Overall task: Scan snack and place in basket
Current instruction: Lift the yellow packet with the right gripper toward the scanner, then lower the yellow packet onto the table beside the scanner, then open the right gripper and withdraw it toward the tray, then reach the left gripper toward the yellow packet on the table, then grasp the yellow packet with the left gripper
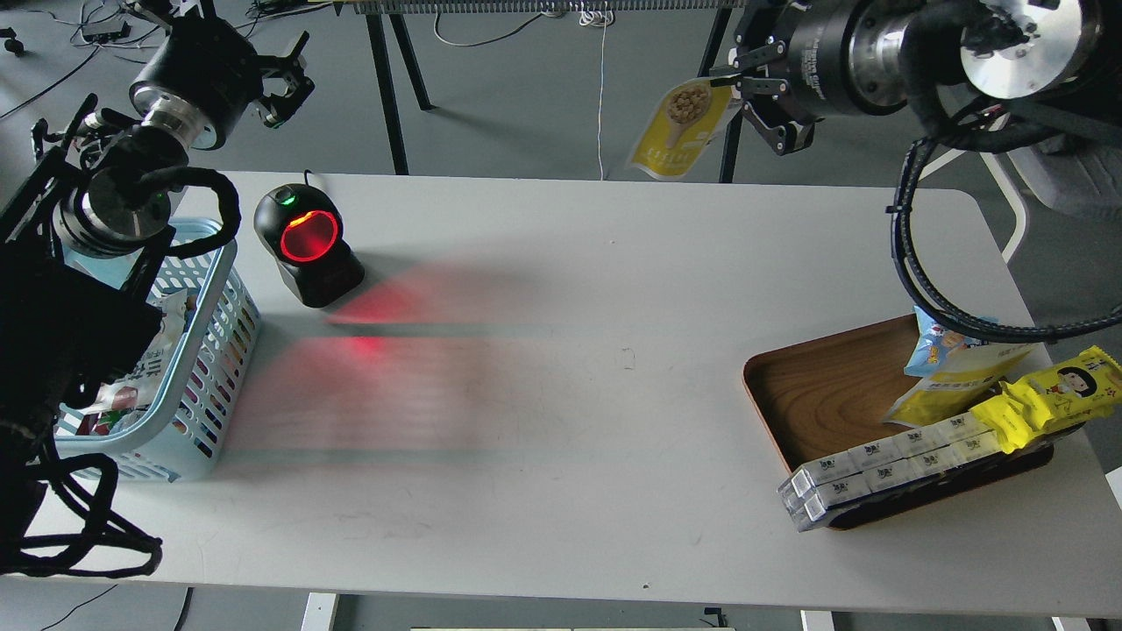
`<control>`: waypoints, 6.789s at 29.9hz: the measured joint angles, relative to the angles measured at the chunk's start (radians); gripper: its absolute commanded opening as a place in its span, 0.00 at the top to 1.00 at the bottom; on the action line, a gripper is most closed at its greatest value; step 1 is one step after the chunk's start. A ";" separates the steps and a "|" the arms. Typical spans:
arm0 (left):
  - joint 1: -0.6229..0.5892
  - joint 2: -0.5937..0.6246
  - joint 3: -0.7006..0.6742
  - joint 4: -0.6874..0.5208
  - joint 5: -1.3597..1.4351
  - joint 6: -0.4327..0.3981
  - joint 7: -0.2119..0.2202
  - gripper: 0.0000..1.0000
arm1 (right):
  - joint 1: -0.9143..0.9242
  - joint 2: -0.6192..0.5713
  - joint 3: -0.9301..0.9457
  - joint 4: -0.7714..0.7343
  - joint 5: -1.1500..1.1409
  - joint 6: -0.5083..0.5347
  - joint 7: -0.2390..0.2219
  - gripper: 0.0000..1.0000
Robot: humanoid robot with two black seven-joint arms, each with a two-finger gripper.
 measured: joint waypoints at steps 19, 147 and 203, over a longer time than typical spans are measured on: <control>0.000 0.000 0.000 0.001 0.000 0.000 0.000 0.00 | -0.220 0.358 0.100 -0.146 -0.002 -0.111 0.043 1.00; -0.077 0.986 0.364 -0.938 1.174 -0.261 -0.015 0.00 | -0.987 -0.130 0.944 -0.655 -0.059 0.641 0.297 0.05; -0.066 0.118 0.754 -0.734 2.034 -0.263 0.081 0.03 | -1.017 -0.027 0.924 -0.685 -0.087 0.644 0.297 0.05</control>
